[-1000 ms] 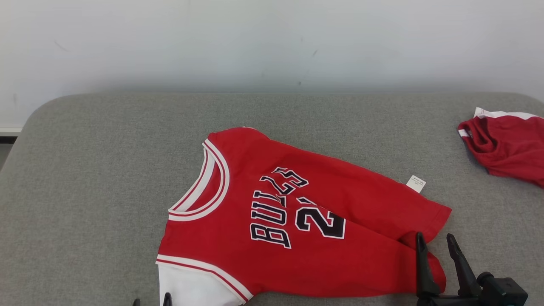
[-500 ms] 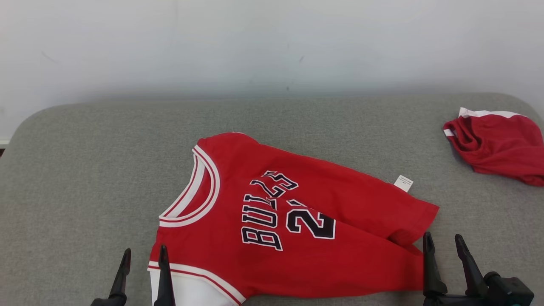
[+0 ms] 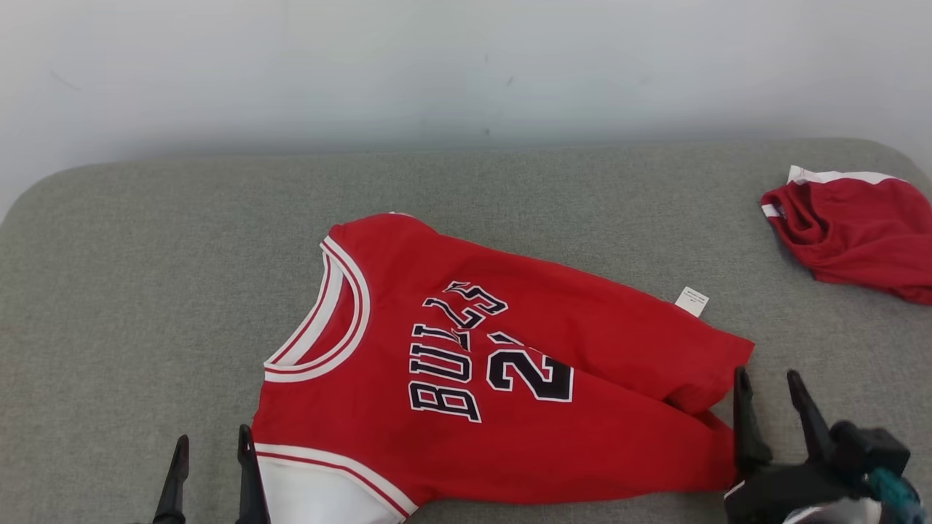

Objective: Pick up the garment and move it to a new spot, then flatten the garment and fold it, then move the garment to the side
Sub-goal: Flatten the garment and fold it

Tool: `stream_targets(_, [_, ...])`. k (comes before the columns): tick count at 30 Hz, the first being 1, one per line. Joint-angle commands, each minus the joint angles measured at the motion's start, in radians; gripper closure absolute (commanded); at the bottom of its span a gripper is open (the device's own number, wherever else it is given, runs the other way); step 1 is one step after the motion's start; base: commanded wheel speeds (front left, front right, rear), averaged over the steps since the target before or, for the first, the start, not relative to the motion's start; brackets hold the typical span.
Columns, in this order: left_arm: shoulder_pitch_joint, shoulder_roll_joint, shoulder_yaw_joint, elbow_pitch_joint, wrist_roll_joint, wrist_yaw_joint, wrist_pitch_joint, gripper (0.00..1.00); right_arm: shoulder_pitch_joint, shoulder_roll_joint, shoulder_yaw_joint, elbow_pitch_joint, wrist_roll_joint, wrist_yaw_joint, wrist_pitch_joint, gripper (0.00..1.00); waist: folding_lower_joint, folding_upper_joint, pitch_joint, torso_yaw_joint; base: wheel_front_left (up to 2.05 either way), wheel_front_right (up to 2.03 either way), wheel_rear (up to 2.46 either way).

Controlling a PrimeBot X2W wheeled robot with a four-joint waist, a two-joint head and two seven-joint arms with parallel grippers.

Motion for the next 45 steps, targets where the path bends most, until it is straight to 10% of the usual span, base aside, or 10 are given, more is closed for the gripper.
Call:
stream_targets(1, [0.0, -0.002, -0.001, -0.005, -0.008, -0.002, -0.003, 0.0, -0.028, -0.022, 0.003, 0.039, 0.004, -0.003, 0.0, 0.0, -0.0001, 0.0, 0.006, 0.006, 0.0, 0.0, 0.0])
stream_targets(21, [-0.048, -0.002, -0.049, 0.01, -0.019, 0.009, -0.003, 0.0, -0.357, -0.171, 0.117, 0.628, 0.097, -0.003, 0.069, 0.0, -0.0001, 0.0, 0.059, 0.082, 0.0, 0.0, 0.0])
stream_targets(22, [-0.047, -0.003, -0.05, 0.011, -0.019, 0.009, -0.003, 0.0, -0.362, -0.17, 0.121, 0.649, 0.102, -0.003, 0.074, 0.18, -0.0001, 0.0, 0.06, 0.084, 0.0, 0.0, 0.0])
stream_targets(23, [-0.047, -0.002, -0.05, 0.012, -0.02, 0.009, -0.003, 0.0, -0.368, -0.171, 0.128, 0.664, 0.103, -0.003, 0.074, 0.73, -0.0001, 0.0, 0.06, 0.086, 0.0, 0.0, 0.0])
stream_targets(24, [-0.047, -0.003, -0.051, 0.012, -0.02, 0.008, -0.003, 0.0, -0.374, -0.172, 0.135, 0.676, 0.108, -0.003, 0.07, 1.0, -0.0001, 0.0, 0.06, 0.088, 0.0, 0.0, 0.0])
stream_targets(45, [-0.094, -0.003, -0.134, 0.036, -0.059, 0.009, -0.003, 0.0, -0.892, -0.37, 0.347, 0.674, 0.115, -0.003, 0.025, 1.0, -0.0001, 0.0, 0.134, 0.175, 0.0, 0.0, 0.0])
